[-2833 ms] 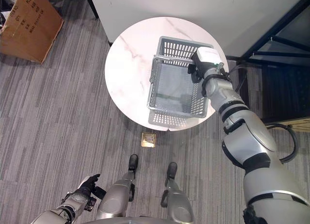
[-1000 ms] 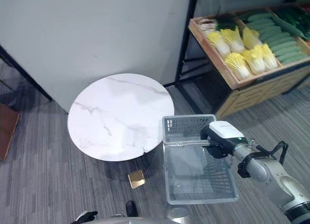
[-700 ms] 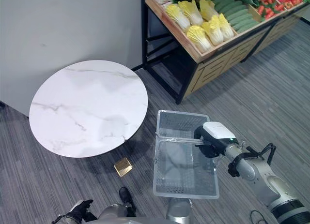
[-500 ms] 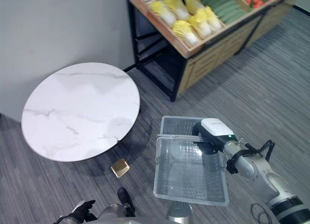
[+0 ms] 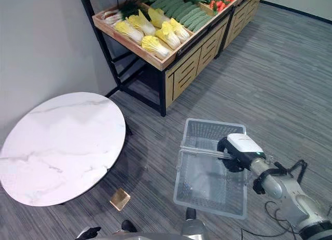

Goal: Get the vegetables into the basket

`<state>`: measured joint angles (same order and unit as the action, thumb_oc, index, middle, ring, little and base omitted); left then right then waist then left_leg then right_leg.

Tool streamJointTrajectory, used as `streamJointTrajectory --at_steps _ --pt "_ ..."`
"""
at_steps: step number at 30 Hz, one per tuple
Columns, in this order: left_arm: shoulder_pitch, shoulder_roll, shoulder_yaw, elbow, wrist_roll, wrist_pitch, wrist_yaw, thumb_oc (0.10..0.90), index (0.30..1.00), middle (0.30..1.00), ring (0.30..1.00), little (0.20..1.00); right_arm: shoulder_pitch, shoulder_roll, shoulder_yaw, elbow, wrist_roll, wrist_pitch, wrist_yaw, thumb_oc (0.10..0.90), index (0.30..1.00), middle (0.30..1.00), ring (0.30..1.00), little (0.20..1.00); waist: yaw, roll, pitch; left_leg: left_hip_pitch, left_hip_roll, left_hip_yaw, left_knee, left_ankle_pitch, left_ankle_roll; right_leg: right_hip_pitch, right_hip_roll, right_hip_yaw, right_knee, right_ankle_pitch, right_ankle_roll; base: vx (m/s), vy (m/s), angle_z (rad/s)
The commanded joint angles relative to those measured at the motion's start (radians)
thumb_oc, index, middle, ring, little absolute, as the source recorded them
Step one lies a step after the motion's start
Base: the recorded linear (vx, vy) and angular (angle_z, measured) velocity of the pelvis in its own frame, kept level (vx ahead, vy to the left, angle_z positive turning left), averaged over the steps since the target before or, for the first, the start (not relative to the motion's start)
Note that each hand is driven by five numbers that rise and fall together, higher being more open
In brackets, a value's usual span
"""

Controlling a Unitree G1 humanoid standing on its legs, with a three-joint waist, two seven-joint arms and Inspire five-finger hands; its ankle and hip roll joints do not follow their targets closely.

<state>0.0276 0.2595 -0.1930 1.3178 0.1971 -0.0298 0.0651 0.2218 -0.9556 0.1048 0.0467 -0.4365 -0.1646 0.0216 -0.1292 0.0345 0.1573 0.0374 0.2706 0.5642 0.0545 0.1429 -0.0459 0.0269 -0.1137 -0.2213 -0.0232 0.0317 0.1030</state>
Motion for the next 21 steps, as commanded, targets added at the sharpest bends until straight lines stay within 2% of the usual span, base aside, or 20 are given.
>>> streamJointTrajectory --at_steps 1,2,3,4,6,8,13,19,21 --pt "-0.072 -0.022 0.029 -0.033 -0.034 -0.039 0.014 0.9 1.0 1.0 1.0 1.0 -0.141 -0.041 -0.119 -0.141 0.014 -0.05 -0.111 0.4 0.3 0.3 0.3 0.3 0.045 -0.059 0.043 -0.076 -0.057 -0.222 0.081 -0.016 -0.069 -0.004 0.018 0.033 0.04 -0.008 -0.044 -0.04 -0.076 -0.46" --pt "-0.067 -0.024 0.031 -0.04 -0.049 -0.045 0.021 0.9 1.0 1.0 1.0 1.0 -0.156 -0.038 -0.106 -0.122 0.01 -0.049 -0.116 0.4 0.3 0.3 0.3 0.3 0.066 -0.064 0.049 -0.107 -0.123 -0.339 0.063 -0.048 -0.046 -0.008 0.019 0.07 0.039 -0.001 -0.043 0.06 -0.09 -0.8" --pt "-0.057 -0.024 0.032 -0.044 -0.066 -0.051 0.027 0.9 1.0 1.0 1.0 1.0 -0.185 -0.034 -0.083 -0.101 0.005 -0.049 -0.119 0.4 0.3 0.3 0.3 0.3 0.082 -0.07 0.054 -0.119 -0.17 -0.443 0.03 -0.074 -0.027 -0.018 0.03 0.137 0.033 0.014 -0.039 0.06 -0.08 -1.16" --pt "-0.057 -0.023 0.033 -0.044 -0.066 -0.051 0.027 0.9 1.0 1.0 1.0 1.0 -0.189 -0.034 -0.08 -0.099 0.005 -0.049 -0.119 0.4 0.3 0.3 0.3 0.3 0.082 -0.071 0.052 -0.123 -0.171 -0.442 0.027 -0.069 -0.027 -0.023 0.029 0.138 0.032 0.017 -0.039 0.06 -0.07 -1.45" --pt "-0.057 -0.023 0.022 -0.053 -0.081 -0.06 0.031 0.9 1.0 1.0 1.0 1.0 -0.242 -0.029 -0.05 -0.075 0.004 -0.054 -0.127 0.4 0.3 0.3 0.3 0.3 0.101 -0.071 0.058 -0.151 -0.214 -0.548 -0.001 -0.056 -0.019 -0.041 0.05 0.209 0.031 0.038 -0.039 0.04 -0.032 -1.36" --pt "-0.052 -0.022 0.024 -0.05 -0.083 -0.06 0.033 0.9 1.0 1.0 1.0 1.0 -0.253 -0.021 -0.039 -0.066 0.005 -0.056 -0.13 0.4 0.3 0.3 0.3 0.3 0.103 -0.073 0.056 -0.147 -0.226 -0.564 -0.004 -0.065 -0.009 -0.044 0.057 0.23 0.03 0.037 -0.036 0.03 -0.004 -0.78" --pt "-0.053 -0.023 0.007 -0.033 -0.062 -0.054 0.015 0.9 1.0 1.0 1.0 1.0 -0.234 -0.007 -0.038 -0.055 0.009 -0.051 -0.109 0.4 0.3 0.3 0.3 0.3 0.079 -0.07 0.036 -0.09 -0.226 -0.504 -0.047 -0.074 0.012 -0.043 0.057 0.261 0.034 0.027 -0.03 0.06 0.124 -0.72" --pt "-0.059 -0.022 0.005 -0.031 -0.065 -0.056 0.008 0.9 1.0 1.0 1.0 1.0 -0.229 0.026 -0.027 -0.034 0.013 -0.036 -0.099 0.4 0.3 0.3 0.3 0.3 0.063 -0.081 0.034 -0.053 -0.247 -0.416 -0.058 -0.113 0.05 -0.077 0.036 0.352 0.07 0.04 0.009 0.02 0.211 -0.37" --pt "-0.062 -0.016 0.003 -0.031 -0.053 -0.054 0.009 0.9 1.0 1.0 1.0 1.0 -0.245 0.048 -0.015 -0.027 0.011 -0.03 -0.102 0.4 0.3 0.3 0.3 0.3 0.061 -0.088 0.038 -0.047 -0.253 -0.38 -0.058 -0.126 0.063 -0.109 0.032 0.378 0.098 0.054 0.033 -0.02 0.204 -0.4"
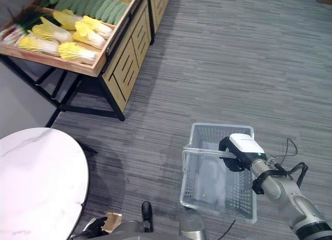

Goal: Get the vegetables into the basket

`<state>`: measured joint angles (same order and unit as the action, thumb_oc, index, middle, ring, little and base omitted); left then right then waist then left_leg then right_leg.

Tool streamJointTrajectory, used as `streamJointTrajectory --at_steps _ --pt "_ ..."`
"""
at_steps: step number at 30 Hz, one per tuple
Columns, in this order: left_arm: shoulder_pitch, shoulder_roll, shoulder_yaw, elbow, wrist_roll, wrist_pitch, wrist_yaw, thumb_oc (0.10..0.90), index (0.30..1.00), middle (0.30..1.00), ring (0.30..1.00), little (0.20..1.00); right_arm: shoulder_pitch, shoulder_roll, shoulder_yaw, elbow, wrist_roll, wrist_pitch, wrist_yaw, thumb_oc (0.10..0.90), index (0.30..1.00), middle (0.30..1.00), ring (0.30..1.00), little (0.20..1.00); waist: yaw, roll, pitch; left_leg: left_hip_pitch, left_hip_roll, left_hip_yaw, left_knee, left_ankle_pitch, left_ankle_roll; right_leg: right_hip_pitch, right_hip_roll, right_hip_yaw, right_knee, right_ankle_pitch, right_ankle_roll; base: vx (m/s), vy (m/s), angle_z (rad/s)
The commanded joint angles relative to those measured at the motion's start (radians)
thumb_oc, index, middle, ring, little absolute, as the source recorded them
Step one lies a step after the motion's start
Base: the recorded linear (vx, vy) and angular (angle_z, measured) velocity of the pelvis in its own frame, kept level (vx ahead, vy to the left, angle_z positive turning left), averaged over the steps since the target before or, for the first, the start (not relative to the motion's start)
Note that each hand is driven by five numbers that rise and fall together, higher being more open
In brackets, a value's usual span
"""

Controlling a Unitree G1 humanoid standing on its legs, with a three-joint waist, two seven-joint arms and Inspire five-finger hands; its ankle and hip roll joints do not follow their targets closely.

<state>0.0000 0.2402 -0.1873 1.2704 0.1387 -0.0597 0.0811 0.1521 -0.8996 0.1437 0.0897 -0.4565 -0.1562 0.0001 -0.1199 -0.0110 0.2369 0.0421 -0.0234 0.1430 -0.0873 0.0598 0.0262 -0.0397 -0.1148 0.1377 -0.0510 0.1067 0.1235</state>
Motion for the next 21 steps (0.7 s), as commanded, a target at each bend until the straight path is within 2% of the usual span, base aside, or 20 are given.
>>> streamJointTrajectory --at_steps 1,3,4,5,7,8,10,15,21 --pt "-0.035 0.003 -0.003 0.016 0.006 -0.024 -0.007 0.9 1.0 1.0 1.0 1.0 -0.175 -0.008 -0.054 -0.07 0.031 -0.038 -0.081 0.4 0.3 0.3 0.3 0.3 0.053 -0.043 -0.042 -0.052 0.041 0.042 0.084 -0.043 -0.009 -0.044 0.033 0.02 0.126 -0.022 0.012 -0.04 0.142 -0.48" --pt "-0.036 0.012 -0.004 0.015 0.017 -0.022 -0.002 0.9 1.0 1.0 1.0 1.0 -0.183 0.008 -0.047 -0.063 0.027 -0.036 -0.087 0.4 0.3 0.3 0.3 0.3 0.054 -0.045 -0.036 -0.043 0.042 0.061 0.068 -0.043 -0.002 -0.069 0.032 0.007 0.171 -0.016 0.029 -0.05 0.092 -0.41" --pt "-0.041 0.026 -0.001 0.013 0.023 -0.018 0.003 0.9 1.0 1.0 1.0 1.0 -0.206 0.022 -0.035 -0.062 0.022 -0.03 -0.094 0.4 0.3 0.3 0.3 0.3 0.065 -0.051 -0.022 -0.028 0.048 0.093 0.053 -0.04 -0.002 -0.096 0.012 -0.065 0.203 -0.001 0.041 -0.06 0.06 -0.24" --pt "-0.041 0.026 -0.001 0.013 0.023 -0.018 0.003 0.9 1.0 1.0 1.0 1.0 -0.206 0.022 -0.035 -0.062 0.022 -0.03 -0.094 0.4 0.3 0.3 0.3 0.3 0.065 -0.051 -0.023 -0.028 0.048 0.093 0.053 -0.04 -0.002 -0.097 0.013 -0.065 0.202 -0.001 0.041 -0.05 0.041 -0.53" --pt "-0.038 0.038 0.005 0.009 0.031 -0.014 0.006 0.9 1.0 1.0 1.0 1.0 -0.208 0.04 -0.033 -0.063 0.019 -0.025 -0.1 0.4 0.3 0.3 0.3 0.3 0.075 -0.054 -0.026 -0.011 0.057 0.126 0.047 -0.044 -0.008 -0.094 -0.037 -0.201 0.193 0.022 0.028 0.01 0.002 -0.65" --pt "-0.037 0.038 0.005 0.009 0.031 -0.013 0.006 0.9 1.0 1.0 1.0 1.0 -0.208 0.04 -0.033 -0.063 0.019 -0.025 -0.1 0.4 0.3 0.3 0.3 0.3 0.074 -0.054 -0.025 -0.01 0.057 0.125 0.047 -0.044 -0.008 -0.092 -0.037 -0.203 0.191 0.023 0.028 0.03 -0.005 -0.33" --pt "-0.033 0.037 0.01 0.01 0.034 -0.012 0.0 0.9 1.0 1.0 1.0 1.0 -0.199 0.04 -0.034 -0.06 0.018 -0.022 -0.098 0.4 0.3 0.3 0.3 0.3 0.078 -0.06 -0.035 0.002 0.06 0.14 0.049 -0.053 -0.014 -0.085 -0.055 -0.248 0.147 0.044 0.022 0.05 -0.041 -0.3" --pt "-0.025 0.025 0.02 0.014 0.044 -0.01 -0.008 0.9 1.0 1.0 1.0 1.0 -0.143 0.034 -0.075 -0.073 0.023 -0.019 -0.099 0.4 0.3 0.3 0.3 0.3 0.076 -0.061 -0.065 0.014 0.073 0.14 0.051 -0.054 -0.038 -0.037 -0.037 -0.273 0.043 0.052 0.011 0.08 -0.119 -0.1" --pt "-0.029 0.017 0.011 0.002 0.04 -0.011 0.0 0.9 1.0 1.0 1.0 1.0 -0.118 0.071 -0.06 0.013 0.032 -0.009 -0.109 0.4 0.3 0.3 0.3 0.3 0.074 -0.054 -0.074 0.029 0.1 0.139 0.032 -0.035 -0.06 -0.017 -0.008 -0.273 0.028 0.035 -0.002 0.06 -0.112 -0.01"
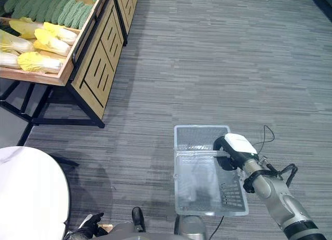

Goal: Get the vegetables into the basket

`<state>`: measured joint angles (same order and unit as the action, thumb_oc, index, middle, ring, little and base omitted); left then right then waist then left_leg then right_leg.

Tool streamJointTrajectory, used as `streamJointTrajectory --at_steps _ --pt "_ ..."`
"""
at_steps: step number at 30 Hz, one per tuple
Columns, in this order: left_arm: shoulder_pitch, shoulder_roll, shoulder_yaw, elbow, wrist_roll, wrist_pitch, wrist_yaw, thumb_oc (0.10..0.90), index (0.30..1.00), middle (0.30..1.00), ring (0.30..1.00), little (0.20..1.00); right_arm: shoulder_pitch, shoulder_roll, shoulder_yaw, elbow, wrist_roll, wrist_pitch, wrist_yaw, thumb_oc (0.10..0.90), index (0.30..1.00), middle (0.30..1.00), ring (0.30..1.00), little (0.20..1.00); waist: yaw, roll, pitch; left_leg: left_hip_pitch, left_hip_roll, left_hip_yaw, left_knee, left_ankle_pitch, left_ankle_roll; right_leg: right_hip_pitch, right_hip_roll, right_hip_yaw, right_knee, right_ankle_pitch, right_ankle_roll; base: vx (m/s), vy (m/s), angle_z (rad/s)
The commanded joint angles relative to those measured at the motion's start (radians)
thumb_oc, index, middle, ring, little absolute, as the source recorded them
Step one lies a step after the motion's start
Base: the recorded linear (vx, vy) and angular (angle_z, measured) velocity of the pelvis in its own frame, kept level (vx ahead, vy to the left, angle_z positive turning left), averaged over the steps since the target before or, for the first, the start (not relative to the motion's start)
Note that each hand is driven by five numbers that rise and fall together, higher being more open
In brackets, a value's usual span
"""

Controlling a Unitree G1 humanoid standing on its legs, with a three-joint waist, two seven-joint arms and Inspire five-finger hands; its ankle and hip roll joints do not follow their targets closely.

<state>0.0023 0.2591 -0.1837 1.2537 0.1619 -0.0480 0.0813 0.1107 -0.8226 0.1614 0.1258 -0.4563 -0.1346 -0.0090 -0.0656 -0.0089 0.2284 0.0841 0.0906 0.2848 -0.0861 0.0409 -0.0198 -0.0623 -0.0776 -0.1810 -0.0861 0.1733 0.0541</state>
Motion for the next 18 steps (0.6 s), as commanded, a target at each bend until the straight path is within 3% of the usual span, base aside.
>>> streamJointTrajectory --at_steps 1,6,12,18 --pt "-0.033 -0.002 0.002 0.014 0.016 -0.023 0.001 0.9 1.0 1.0 1.0 1.0 -0.081 0.002 -0.067 0.015 0.031 -0.025 -0.102 0.4 0.3 0.3 0.3 0.3 0.019 -0.055 -0.068 -0.012 -0.009 -0.003 0.032 -0.014 -0.018 0.01 -0.04 0.046 0.059 -0.034 0.064 0.08 -0.139 0.0" --pt "-0.044 -0.011 -0.025 -0.015 -0.006 -0.032 0.015 0.9 1.0 1.0 1.0 1.0 -0.099 0.045 0.003 0.299 -0.001 0.003 -0.143 0.4 0.3 0.3 0.3 0.3 0.027 -0.047 -0.076 -0.01 0.005 -0.021 0.053 -0.016 -0.032 0.039 -0.025 0.039 0.042 -0.045 0.052 0.06 -0.09 0.01" --pt "-0.049 -0.02 -0.06 -0.019 0.001 -0.036 0.022 0.9 1.0 1.0 1.0 1.0 -0.126 0.108 0.043 0.508 -0.001 0.026 -0.172 0.4 0.3 0.3 0.3 0.3 0.029 -0.039 -0.085 0.0 0.009 -0.029 0.053 -0.013 -0.037 0.057 -0.017 0.037 0.039 -0.056 0.045 0.03 -0.023 0.01" --pt "-0.053 -0.03 -0.084 0.0 0.009 -0.039 0.04 0.9 1.0 1.0 1.0 1.0 -0.152 0.228 0.073 0.79 0.056 0.049 -0.209 0.4 0.3 0.3 0.3 0.3 0.032 -0.031 -0.102 0.021 0.008 -0.034 0.047 -0.014 -0.039 0.079 -0.012 0.043 0.035 -0.062 0.04 0.03 -0.009 0.02"
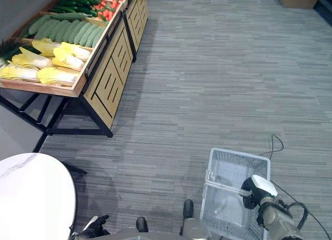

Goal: Get the vegetables into the basket

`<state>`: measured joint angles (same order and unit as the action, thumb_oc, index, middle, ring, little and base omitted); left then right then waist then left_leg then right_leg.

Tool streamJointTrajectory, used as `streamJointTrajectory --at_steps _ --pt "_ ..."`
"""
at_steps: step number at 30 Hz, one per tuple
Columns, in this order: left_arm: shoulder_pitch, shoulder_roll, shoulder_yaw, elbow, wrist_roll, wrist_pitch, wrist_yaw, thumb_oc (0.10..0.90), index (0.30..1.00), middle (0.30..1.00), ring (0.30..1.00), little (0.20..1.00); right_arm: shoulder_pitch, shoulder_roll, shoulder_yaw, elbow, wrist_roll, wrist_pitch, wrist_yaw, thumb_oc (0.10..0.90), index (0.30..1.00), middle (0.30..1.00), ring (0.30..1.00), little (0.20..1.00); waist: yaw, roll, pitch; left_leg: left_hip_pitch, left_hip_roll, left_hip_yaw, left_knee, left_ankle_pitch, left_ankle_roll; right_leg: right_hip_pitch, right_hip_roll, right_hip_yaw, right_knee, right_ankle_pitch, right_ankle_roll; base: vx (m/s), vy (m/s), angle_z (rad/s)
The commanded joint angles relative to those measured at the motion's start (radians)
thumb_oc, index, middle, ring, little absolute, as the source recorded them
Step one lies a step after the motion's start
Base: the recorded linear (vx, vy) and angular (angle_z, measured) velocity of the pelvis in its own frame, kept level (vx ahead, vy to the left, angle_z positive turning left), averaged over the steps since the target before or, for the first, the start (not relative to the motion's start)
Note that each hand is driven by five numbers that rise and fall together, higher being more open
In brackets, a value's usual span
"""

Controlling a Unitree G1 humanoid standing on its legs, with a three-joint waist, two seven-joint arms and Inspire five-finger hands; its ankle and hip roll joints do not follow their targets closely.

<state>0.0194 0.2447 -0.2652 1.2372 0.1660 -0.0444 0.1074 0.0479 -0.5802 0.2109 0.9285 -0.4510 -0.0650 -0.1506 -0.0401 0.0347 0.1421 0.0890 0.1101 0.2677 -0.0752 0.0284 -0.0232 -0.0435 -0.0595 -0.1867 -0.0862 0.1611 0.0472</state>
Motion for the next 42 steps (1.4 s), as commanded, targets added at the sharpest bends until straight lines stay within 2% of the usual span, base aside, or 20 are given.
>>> streamJointTrajectory --at_steps 1,6,8,11,15,18,20,21,24,25,26,27,28,31,37,38,40,42 --pt "-0.07 -0.015 -0.003 0.018 0.006 -0.044 0.017 0.9 1.0 1.0 1.0 1.0 -0.089 -0.004 0.025 0.006 0.053 -0.02 -0.07 0.4 0.3 0.3 0.3 0.3 0.007 -0.073 -0.016 0.017 -0.012 -0.019 0.035 -0.001 -0.036 0.062 -0.03 0.048 0.036 -0.052 0.047 0.01 -0.002 0.05" --pt "-0.077 -0.017 -0.009 0.018 0.009 -0.042 0.032 0.9 1.0 1.0 1.0 1.0 -0.091 0.033 0.033 0.114 0.056 -0.013 -0.09 0.4 0.3 0.3 0.3 0.3 0.006 -0.065 -0.013 0.019 -0.009 -0.025 0.03 0.003 -0.036 0.055 -0.03 0.044 0.066 -0.069 0.042 -0.01 -0.005 0.01" --pt "-0.101 -0.011 -0.014 0.018 0.001 -0.042 0.044 0.9 1.0 1.0 1.0 1.0 -0.107 0.059 0.039 0.233 0.064 -0.001 -0.098 0.4 0.3 0.3 0.3 0.3 0.005 -0.054 0.011 0.009 0.004 -0.036 0.021 0.018 -0.036 0.011 -0.024 0.04 0.144 -0.101 0.033 -0.05 -0.059 0.04" --pt "-0.111 -0.005 -0.014 0.021 -0.005 -0.042 0.049 0.9 1.0 1.0 1.0 1.0 -0.109 0.067 0.036 0.277 0.067 0.003 -0.1 0.4 0.3 0.3 0.3 0.3 0.005 -0.051 0.022 0.0 0.01 -0.049 0.024 0.026 -0.038 -0.001 -0.019 0.032 0.161 -0.11 0.028 -0.01 -0.081 0.04" --pt "-0.125 0.004 -0.002 0.043 -0.008 -0.035 0.059 0.9 1.0 1.0 1.0 1.0 -0.09 0.069 0.024 0.303 0.075 0.006 -0.107 0.4 0.3 0.3 0.3 0.3 0.003 -0.056 0.049 -0.055 0.035 -0.075 0.084 0.037 -0.057 -0.012 -0.008 0.016 0.155 -0.113 0.011 0.03 -0.175 0.17" --pt "-0.122 0.004 0.012 0.049 -0.022 -0.031 0.06 0.9 1.0 1.0 1.0 1.0 -0.071 0.059 0.01 0.276 0.087 0.0 -0.112 0.4 0.3 0.3 0.3 0.3 0.006 -0.062 0.071 -0.114 0.05 -0.09 0.207 0.06 -0.074 -0.004 -0.005 0.008 0.147 -0.113 -0.003 0.06 -0.142 0.25" --pt "-0.122 0.0 0.009 0.053 -0.019 -0.032 0.059 0.9 1.0 1.0 1.0 1.0 -0.07 0.053 0.012 0.27 0.084 0.0 -0.11 0.4 0.3 0.3 0.3 0.3 0.008 -0.06 0.077 -0.128 0.047 -0.103 0.227 0.064 -0.074 0.003 -0.005 0.007 0.143 -0.115 -0.007 0.07 -0.049 0.19" --pt "-0.123 -0.005 0.005 0.057 -0.025 -0.033 0.06 0.9 1.0 1.0 1.0 1.0 -0.074 0.039 0.009 0.268 0.088 0.0 -0.112 0.4 0.3 0.3 0.3 0.3 0.018 -0.057 0.088 -0.163 0.013 -0.159 0.235 0.064 -0.065 0.01 -0.004 0.018 0.139 -0.12 -0.009 0.09 -0.023 0.05" --pt "-0.116 -0.009 0.013 0.065 -0.035 -0.036 0.067 0.9 1.0 1.0 1.0 1.0 -0.097 0.03 0.018 0.264 0.097 -0.007 -0.117 0.4 0.3 0.3 0.3 0.3 0.036 -0.062 0.088 -0.218 -0.039 -0.222 0.179 0.042 -0.04 0.013 -0.005 0.044 0.135 -0.127 -0.004 0.13 0.001 0.09" --pt "-0.116 -0.009 0.013 0.065 -0.035 -0.036 0.067 0.9 1.0 1.0 1.0 1.0 -0.097 0.03 0.018 0.264 0.097 -0.007 -0.117 0.4 0.3 0.3 0.3 0.3 0.036 -0.062 0.088 -0.217 -0.039 -0.222 0.179 0.042 -0.04 0.013 -0.005 0.044 0.135 -0.127 -0.004 0.2 0.049 -0.11" --pt "-0.112 -0.015 0.009 0.071 -0.036 -0.039 0.067 0.9 1.0 1.0 1.0 1.0 -0.109 0.033 0.029 0.265 0.096 -0.008 -0.119 0.4 0.3 0.3 0.3 0.3 0.048 -0.06 0.087 -0.254 -0.04 -0.24 0.139 0.074 -0.038 0.025 0.002 0.058 0.135 -0.138 -0.002 0.14 0.032 -0.23" --pt "-0.112 -0.015 0.009 0.071 -0.036 -0.039 0.067 0.9 1.0 1.0 1.0 1.0 -0.109 0.033 0.029 0.265 0.096 -0.008 -0.119 0.4 0.3 0.3 0.3 0.3 0.048 -0.06 0.087 -0.254 -0.04 -0.24 0.139 0.074 -0.038 0.025 0.002 0.058 0.135 -0.138 -0.002 0.3 0.08 -0.19" --pt "-0.108 -0.018 0.006 0.075 -0.032 -0.041 0.069 0.9 1.0 1.0 1.0 1.0 -0.105 0.033 0.04 0.247 0.09 -0.012 -0.121 0.4 0.3 0.3 0.3 0.3 0.059 -0.055 0.086 -0.299 -0.032 -0.233 0.091 0.139 -0.044 0.049 0.012 0.07 0.132 -0.154 -0.004 0.24 0.075 -0.12" --pt "-0.101 -0.018 0.007 0.074 -0.024 -0.042 0.068 0.9 1.0 1.0 1.0 1.0 -0.098 0.038 0.049 0.226 0.086 -0.017 -0.12 0.4 0.3 0.3 0.3 0.3 0.075 -0.056 0.087 -0.32 -0.024 -0.204 0.038 0.176 -0.053 0.093 0.022 0.098 0.13 -0.18 -0.001 0.25 0.099 -0.07" --pt "-0.082 -0.018 0.003 0.072 -0.009 -0.042 0.06 0.9 1.0 1.0 1.0 1.0 -0.079 0.053 0.049 0.245 0.079 -0.014 -0.108 0.4 0.3 0.3 0.3 0.3 0.086 -0.061 0.059 -0.286 -0.022 -0.166 0.042 0.168 -0.033 0.138 0.008 0.119 0.141 -0.214 0.012 0.22 0.16 -0.44" --pt "-0.074 -0.012 0.002 0.082 0.002 -0.043 0.05 0.9 1.0 1.0 1.0 1.0 -0.081 0.077 0.044 0.271 0.083 -0.007 -0.103 0.4 0.3 0.3 0.3 0.3 0.083 -0.077 0.038 -0.266 -0.04 -0.142 0.053 0.137 -0.006 0.146 -0.025 0.138 0.161 -0.212 0.035 0.28 0.288 -0.36" --pt "-0.073 -0.009 0.002 0.081 0.006 -0.043 0.051 0.9 1.0 1.0 1.0 1.0 -0.083 0.086 0.047 0.275 0.083 -0.004 -0.101 0.4 0.3 0.3 0.3 0.3 0.084 -0.084 0.036 -0.261 -0.049 -0.135 0.059 0.126 0.003 0.136 -0.034 0.148 0.173 -0.201 0.044 0.21 0.241 -0.28" --pt "-0.077 0.0 0.002 0.074 0.002 -0.045 0.048 0.9 1.0 1.0 1.0 1.0 -0.096 0.1 0.06 0.271 0.079 -0.002 -0.098 0.4 0.3 0.3 0.3 0.3 0.085 -0.099 0.035 -0.251 -0.073 -0.123 0.068 0.097 0.027 0.107 -0.056 0.169 0.223 -0.164 0.066 0.13 0.188 -0.21"
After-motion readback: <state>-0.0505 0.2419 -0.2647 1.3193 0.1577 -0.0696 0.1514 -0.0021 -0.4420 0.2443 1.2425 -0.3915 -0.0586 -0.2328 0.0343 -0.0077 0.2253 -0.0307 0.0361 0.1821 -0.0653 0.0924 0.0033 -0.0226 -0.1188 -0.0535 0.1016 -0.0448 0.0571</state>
